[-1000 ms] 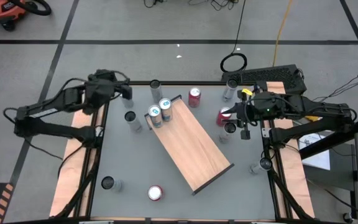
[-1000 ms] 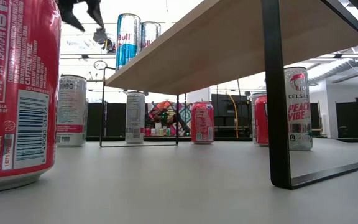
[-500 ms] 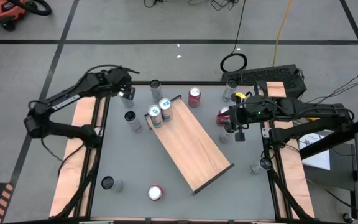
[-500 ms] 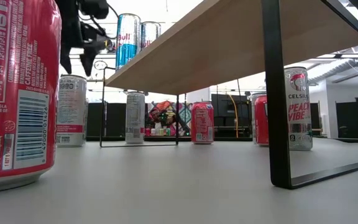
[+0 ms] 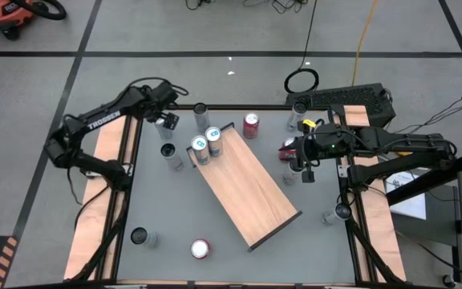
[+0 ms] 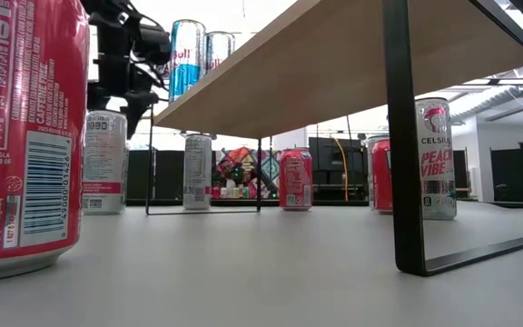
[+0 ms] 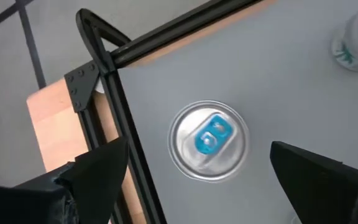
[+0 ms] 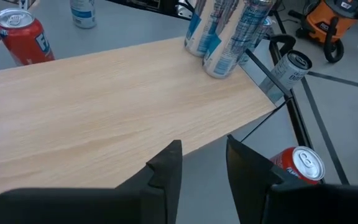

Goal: Place canned beverage on shelf
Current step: Put the silver soda can on the shelf aligned with the other silver soda cans

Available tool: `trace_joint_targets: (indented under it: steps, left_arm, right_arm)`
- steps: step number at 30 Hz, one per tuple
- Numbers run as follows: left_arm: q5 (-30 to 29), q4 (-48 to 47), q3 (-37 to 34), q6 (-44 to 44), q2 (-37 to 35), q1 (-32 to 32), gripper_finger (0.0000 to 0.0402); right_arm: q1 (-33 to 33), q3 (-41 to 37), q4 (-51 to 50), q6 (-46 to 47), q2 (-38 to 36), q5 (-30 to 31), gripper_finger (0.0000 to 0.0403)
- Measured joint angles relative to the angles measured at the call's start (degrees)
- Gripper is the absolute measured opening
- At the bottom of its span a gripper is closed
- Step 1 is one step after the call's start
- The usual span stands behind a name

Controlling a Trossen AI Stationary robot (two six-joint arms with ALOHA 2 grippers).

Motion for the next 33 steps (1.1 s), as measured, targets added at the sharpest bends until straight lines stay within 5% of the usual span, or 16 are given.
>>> trace_joint_targets:
  steps: [33]
  left_arm:
    - [8.2,1.9,-1.6,2.2,6.1,4.6,0.0368]
  right_arm:
    - [0.0,0.0,0.8,-0.1,0.0,0.0,0.0098]
